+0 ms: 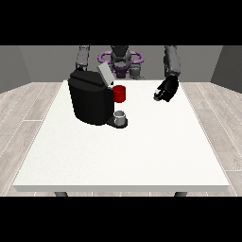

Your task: Insert the coffee pod into the coffee machine and close the lid

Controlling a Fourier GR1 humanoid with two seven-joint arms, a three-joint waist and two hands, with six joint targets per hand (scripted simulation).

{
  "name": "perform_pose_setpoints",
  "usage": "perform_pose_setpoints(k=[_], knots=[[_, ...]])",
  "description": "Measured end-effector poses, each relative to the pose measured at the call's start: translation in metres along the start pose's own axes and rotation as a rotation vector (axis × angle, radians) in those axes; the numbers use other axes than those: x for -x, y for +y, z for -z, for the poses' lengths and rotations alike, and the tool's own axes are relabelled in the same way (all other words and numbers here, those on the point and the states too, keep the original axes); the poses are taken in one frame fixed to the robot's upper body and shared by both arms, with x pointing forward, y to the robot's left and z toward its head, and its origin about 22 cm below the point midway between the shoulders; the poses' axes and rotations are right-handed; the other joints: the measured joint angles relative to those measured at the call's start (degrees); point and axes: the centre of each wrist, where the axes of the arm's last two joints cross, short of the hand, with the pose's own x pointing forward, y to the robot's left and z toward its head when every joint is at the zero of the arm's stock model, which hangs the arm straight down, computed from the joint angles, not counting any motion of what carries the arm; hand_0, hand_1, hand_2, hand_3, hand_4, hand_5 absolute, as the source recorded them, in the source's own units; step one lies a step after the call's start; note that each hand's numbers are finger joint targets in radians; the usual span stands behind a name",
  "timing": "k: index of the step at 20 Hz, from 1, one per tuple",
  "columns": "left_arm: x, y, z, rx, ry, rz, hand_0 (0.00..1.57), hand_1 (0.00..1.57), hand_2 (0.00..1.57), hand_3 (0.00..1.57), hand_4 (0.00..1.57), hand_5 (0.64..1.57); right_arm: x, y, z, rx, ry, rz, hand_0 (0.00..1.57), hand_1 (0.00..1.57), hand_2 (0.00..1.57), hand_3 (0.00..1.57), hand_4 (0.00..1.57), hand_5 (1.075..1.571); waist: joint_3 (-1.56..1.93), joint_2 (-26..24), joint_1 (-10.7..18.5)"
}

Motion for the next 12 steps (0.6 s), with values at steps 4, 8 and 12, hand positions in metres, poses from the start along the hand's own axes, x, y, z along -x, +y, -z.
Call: perform_pose_setpoints(k=[4, 8, 12], knots=[[-0.015, 0.014, 0.011, 0.032, -0.017, -0.033, 1.37, 1.37, 1.38, 1.33, 0.5, 1.571, 0.011, -0.001, -0.002, -0.006, 0.025, -0.008, 0.0, 0.0, 0.0, 0.0, 0.0, 1.571, -0.01, -2.2, 0.0], [-0.035, 0.033, 0.023, 0.075, -0.04, -0.04, 1.4, 1.4, 1.4, 1.34, 0.6, 1.571, 0.017, 0.001, -0.003, -0.019, 0.054, -0.011, 0.0, 0.0, 0.0, 0.0, 0.0, 1.571, 0.0, -5.1, 0.0], [-0.061, 0.056, 0.035, 0.082, -0.063, -0.033, 1.33, 1.33, 1.35, 1.32, 0.59, 1.571, 0.019, 0.0, -0.001, -0.025, 0.057, -0.006, 0.0, 0.0, 0.0, 0.0, 0.0, 1.571, 0.01, -6.3, -0.3]])
